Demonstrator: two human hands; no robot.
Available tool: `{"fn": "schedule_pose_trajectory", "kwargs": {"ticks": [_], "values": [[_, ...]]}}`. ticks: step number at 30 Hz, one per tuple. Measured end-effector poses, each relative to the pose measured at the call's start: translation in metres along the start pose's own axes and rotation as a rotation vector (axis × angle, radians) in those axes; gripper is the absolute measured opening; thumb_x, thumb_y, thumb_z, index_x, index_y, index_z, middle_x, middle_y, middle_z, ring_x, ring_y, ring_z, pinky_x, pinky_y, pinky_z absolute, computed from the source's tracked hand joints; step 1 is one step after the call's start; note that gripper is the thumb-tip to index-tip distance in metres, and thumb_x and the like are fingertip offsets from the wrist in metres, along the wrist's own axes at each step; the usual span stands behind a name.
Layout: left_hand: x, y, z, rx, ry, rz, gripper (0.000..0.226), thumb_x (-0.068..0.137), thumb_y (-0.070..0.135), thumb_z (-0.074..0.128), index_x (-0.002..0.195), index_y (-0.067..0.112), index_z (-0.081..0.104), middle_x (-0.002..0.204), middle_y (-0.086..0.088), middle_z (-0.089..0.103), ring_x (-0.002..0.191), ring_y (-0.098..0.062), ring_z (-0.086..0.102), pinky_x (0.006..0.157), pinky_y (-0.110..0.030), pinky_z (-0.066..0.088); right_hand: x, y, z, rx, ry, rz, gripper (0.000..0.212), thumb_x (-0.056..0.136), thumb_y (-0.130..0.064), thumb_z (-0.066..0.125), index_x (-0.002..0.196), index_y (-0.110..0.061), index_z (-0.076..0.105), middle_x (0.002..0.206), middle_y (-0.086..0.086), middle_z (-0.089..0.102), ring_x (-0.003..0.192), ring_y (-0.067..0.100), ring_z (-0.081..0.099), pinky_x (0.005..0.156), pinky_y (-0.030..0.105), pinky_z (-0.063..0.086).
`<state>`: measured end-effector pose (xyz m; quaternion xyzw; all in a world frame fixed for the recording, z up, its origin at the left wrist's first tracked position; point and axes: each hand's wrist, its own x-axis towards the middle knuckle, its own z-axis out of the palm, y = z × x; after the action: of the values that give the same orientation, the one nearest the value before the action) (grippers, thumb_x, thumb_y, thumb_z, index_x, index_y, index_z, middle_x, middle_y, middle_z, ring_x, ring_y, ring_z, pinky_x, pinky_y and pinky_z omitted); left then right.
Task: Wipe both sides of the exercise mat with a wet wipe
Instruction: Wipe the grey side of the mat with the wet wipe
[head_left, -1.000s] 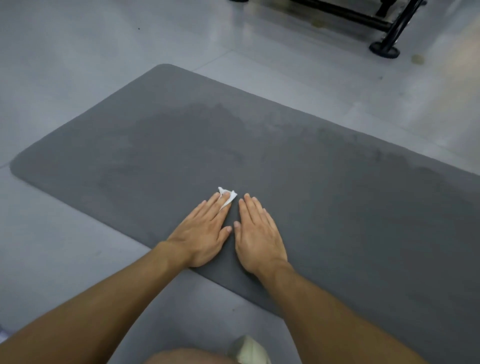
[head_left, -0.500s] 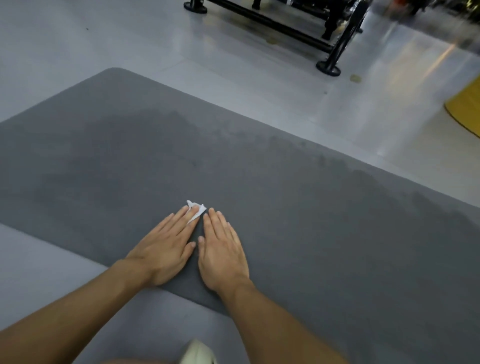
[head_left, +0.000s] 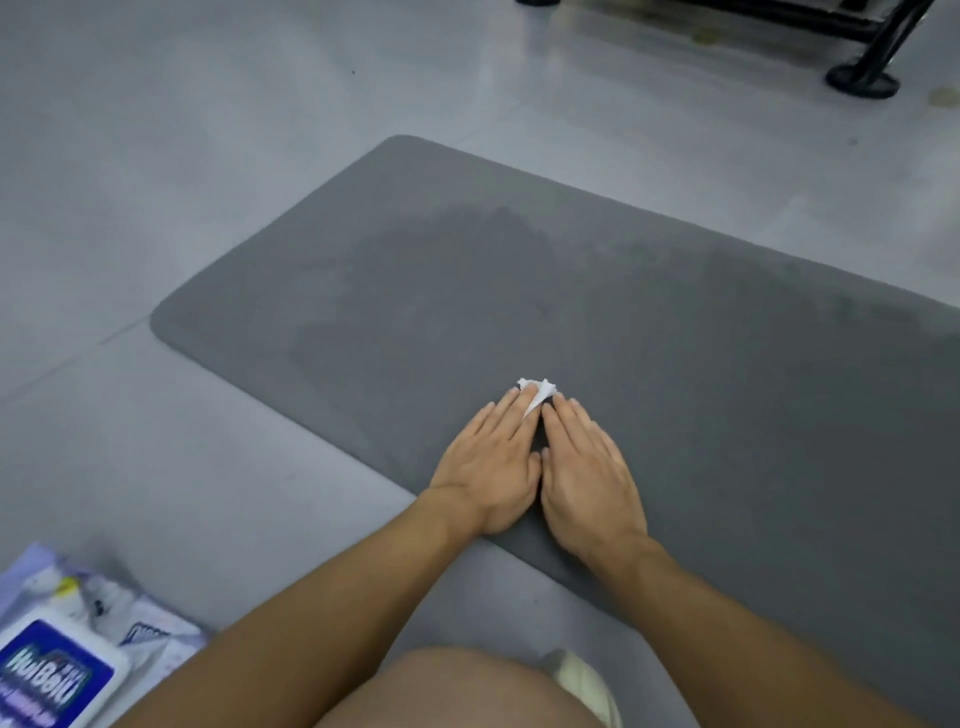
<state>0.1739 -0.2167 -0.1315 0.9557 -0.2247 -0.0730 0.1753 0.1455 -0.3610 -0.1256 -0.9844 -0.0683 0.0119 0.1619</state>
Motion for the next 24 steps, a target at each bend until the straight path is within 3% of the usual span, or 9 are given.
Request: {"fn": "schedule_pose_trajectory", "kwargs": {"ticks": [7, 10, 14, 17, 24], "values": [[-0.012, -0.017, -0.014, 0.07, -0.045, -0.045, 0.08, 0.089, 0.048, -0.003, 0.164, 0.019, -0.001, 0.171, 0.008, -0.008, 0.156, -0.008, -0.008, 0.127, -0.032, -0.004, 0.015, -0.006, 0.015, -0.008, 0.01, -0.018, 0.059, 0.103, -0.028, 0.023, 0.159, -0.008, 0.028, 0.168, 0.005, 0.021, 0.155, 0.018, 0.015, 0.125, 0.033, 0.014], [-0.012, -0.018, -0.011, 0.044, -0.02, -0.054, 0.078, 0.091, 0.048, -0.001, 0.164, 0.022, -0.002, 0.171, 0.009, -0.006, 0.156, -0.007, -0.006, 0.127, -0.031, -0.003, 0.015, -0.006, 0.02, -0.033, 0.016, -0.08, 0.066, 0.098, -0.034, 0.014, 0.159, -0.01, 0.029, 0.167, 0.003, 0.023, 0.155, 0.017, 0.017, 0.125, 0.037, 0.021], [-0.008, -0.023, -0.015, 0.024, -0.007, -0.07, 0.069, 0.1, 0.042, 0.013, 0.164, 0.024, -0.003, 0.171, 0.01, -0.005, 0.156, -0.007, -0.005, 0.127, -0.031, -0.002, 0.012, -0.005, 0.02, -0.066, 0.061, -0.072, 0.063, 0.101, -0.034, 0.018, 0.154, -0.008, 0.04, 0.163, 0.006, 0.032, 0.152, 0.019, 0.027, 0.124, 0.036, 0.024], [-0.005, -0.05, -0.03, -0.008, -0.001, -0.176, 0.064, 0.108, 0.033, 0.027, 0.164, 0.021, 0.0, 0.171, 0.008, -0.002, 0.157, -0.01, -0.003, 0.127, -0.033, 0.0, 0.011, -0.007, 0.021, -0.09, 0.066, -0.065, 0.06, 0.102, -0.033, 0.021, 0.154, -0.01, 0.039, 0.164, 0.004, 0.032, 0.152, 0.019, 0.027, 0.123, 0.035, 0.024], [-0.024, -0.146, -0.059, 0.045, 0.081, -0.426, 0.058, 0.109, 0.029, 0.027, 0.163, 0.019, 0.01, 0.171, 0.002, 0.009, 0.157, -0.019, 0.006, 0.127, -0.04, 0.006, 0.012, -0.008, 0.02, -0.098, 0.059, -0.061, 0.059, 0.104, -0.032, 0.021, 0.157, -0.009, 0.033, 0.165, 0.004, 0.027, 0.153, 0.019, 0.024, 0.123, 0.032, 0.014]]}}
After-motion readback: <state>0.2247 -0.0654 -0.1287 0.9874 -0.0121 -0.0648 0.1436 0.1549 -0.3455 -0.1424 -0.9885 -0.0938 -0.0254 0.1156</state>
